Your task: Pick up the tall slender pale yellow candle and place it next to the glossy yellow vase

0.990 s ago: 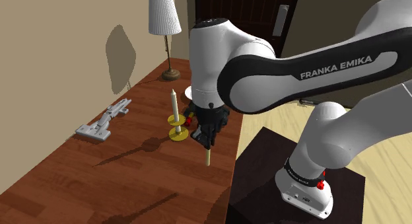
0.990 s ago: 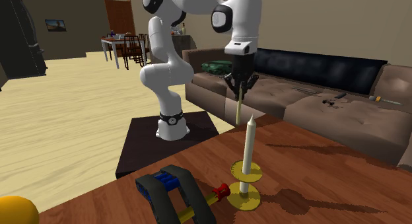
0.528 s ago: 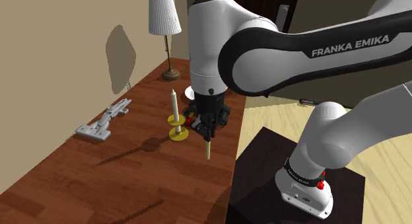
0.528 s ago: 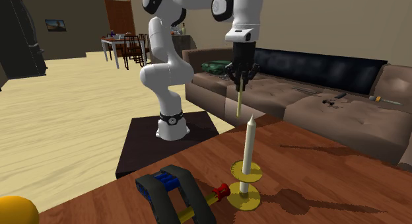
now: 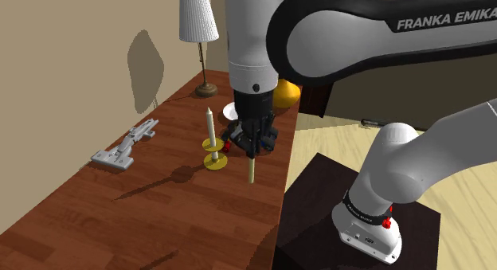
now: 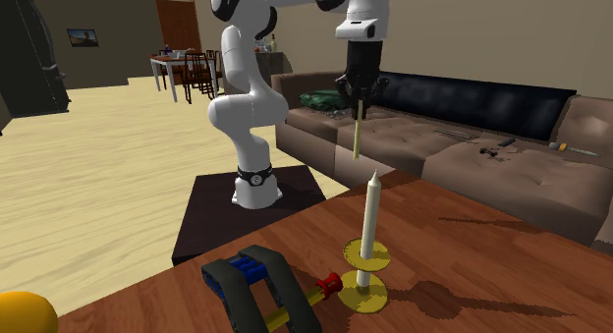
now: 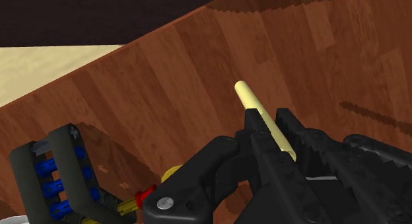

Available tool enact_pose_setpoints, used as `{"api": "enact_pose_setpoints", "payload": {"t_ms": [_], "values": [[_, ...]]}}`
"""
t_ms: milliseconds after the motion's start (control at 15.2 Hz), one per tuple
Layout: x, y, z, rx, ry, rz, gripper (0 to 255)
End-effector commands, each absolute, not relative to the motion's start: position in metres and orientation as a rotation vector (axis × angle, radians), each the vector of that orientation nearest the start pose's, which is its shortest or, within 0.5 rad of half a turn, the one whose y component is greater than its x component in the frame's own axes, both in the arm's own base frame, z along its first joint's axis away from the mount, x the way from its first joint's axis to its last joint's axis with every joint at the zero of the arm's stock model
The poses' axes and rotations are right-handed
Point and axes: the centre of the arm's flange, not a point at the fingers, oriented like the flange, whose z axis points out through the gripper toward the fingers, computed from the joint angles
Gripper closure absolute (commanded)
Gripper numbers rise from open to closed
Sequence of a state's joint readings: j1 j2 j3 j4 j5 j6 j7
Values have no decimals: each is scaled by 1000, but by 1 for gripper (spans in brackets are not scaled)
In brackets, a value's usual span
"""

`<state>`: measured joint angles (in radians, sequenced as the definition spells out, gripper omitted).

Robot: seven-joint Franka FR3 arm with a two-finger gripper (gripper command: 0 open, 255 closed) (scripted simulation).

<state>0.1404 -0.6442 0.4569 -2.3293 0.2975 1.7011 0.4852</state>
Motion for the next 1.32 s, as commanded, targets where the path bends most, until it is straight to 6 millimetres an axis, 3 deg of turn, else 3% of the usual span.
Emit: {"api": "enact_pose_setpoints", "payload": {"t_ms": [0,1056,1254], "values": [[279,256,549,-3132,29,60,255],[279,256,629,-3132,29,60,255],[297,221,630,-3132,29,60,255]]}}
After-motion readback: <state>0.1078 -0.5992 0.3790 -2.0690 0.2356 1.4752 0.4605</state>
